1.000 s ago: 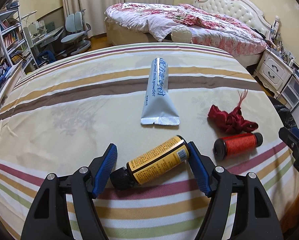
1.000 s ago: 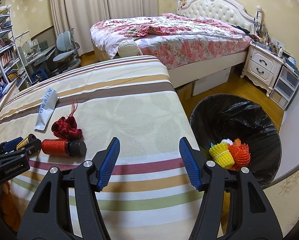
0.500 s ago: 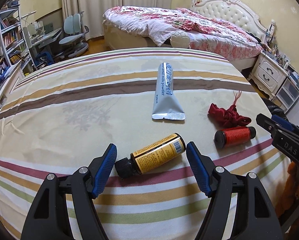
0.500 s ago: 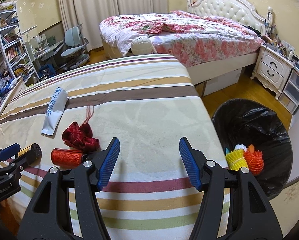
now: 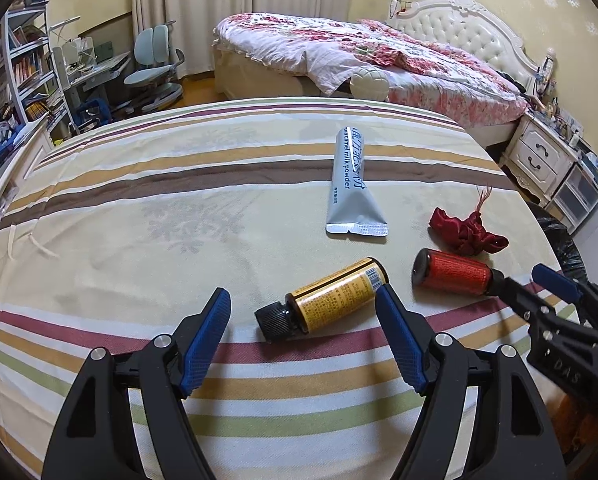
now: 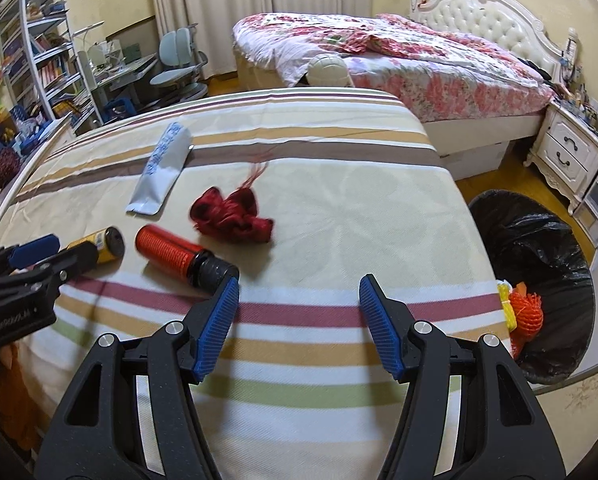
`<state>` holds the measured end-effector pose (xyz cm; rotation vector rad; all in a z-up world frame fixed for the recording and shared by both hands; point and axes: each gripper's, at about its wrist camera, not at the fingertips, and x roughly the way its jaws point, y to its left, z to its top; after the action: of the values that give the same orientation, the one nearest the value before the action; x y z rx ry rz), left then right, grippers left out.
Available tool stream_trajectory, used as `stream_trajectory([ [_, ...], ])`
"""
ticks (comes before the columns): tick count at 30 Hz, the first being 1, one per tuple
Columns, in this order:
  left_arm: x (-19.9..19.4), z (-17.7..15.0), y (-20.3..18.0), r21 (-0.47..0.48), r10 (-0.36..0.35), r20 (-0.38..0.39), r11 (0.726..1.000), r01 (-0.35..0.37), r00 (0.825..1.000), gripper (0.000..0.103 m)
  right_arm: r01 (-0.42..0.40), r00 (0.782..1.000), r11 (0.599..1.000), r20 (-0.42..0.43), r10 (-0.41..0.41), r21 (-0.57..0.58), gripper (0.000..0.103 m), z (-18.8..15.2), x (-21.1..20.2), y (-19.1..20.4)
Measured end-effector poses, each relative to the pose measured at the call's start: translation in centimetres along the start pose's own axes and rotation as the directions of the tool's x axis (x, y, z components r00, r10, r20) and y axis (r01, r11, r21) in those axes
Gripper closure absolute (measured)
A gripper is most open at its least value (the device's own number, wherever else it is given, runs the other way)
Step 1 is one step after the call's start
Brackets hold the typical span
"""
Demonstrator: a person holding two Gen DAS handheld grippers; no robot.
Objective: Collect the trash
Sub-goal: 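Lower the left gripper around the yellow bottle and close it, then grasp the red bottle with the right gripper while the left gripper lifts the yellow bottle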
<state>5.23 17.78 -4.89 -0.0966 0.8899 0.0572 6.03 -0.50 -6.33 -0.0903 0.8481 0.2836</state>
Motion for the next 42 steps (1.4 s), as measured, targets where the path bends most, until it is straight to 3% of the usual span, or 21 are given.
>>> stream_trajectory([
  [8,-1.1,0.0,0.4,0.011,-0.006,0.026,1.000,0.005,1.000,0.030,0.009,1.000,1.000,0.014,-0.009,-0.009,0.042,-0.5,-0.8,0.5],
  [16,-0.8,-0.4,-0.2,0.083,-0.017,0.043,0.996,0.013,0.999,0.031,0.023,1.000,1.000,0.018,-0.023,0.004,0.042,-1.0,-1.4,0.0],
  [21,0.6,-0.1,-0.6,0.120,-0.015,0.012,0.993,0.014,1.000,0.049,0.020,1.000,1.000,0.022,-0.020,0.002,0.042,-0.9,-1.5,0.0],
  [23,1.2,-0.3,-0.6,0.119,-0.018,-0.014,0.993,0.020,1.000,0.063,0.016,0.999,1.000,0.028,-0.016,-0.002,0.042,-0.9,-1.6,0.2],
  [29,0.9,-1.0,-0.7,0.120,0.005,-0.001,0.993,-0.005,1.000,0.072,0.008,0.999,1.000,0.038,-0.007,-0.020,0.042,-0.3,-1.4,0.9],
  [37,0.3,-1.5,1.3,0.045,0.024,0.000,0.999,-0.024,1.000,0.073,0.037,0.997,0.999,0.065,-0.037,0.013,0.042,1.4,-0.7,0.0],
  [42,-0.2,-1.9,2.4,0.010,0.039,0.000,0.999,-0.039,0.999,0.074,0.047,0.998,0.999,0.037,-0.048,0.005,0.042,1.7,0.5,0.3],
])
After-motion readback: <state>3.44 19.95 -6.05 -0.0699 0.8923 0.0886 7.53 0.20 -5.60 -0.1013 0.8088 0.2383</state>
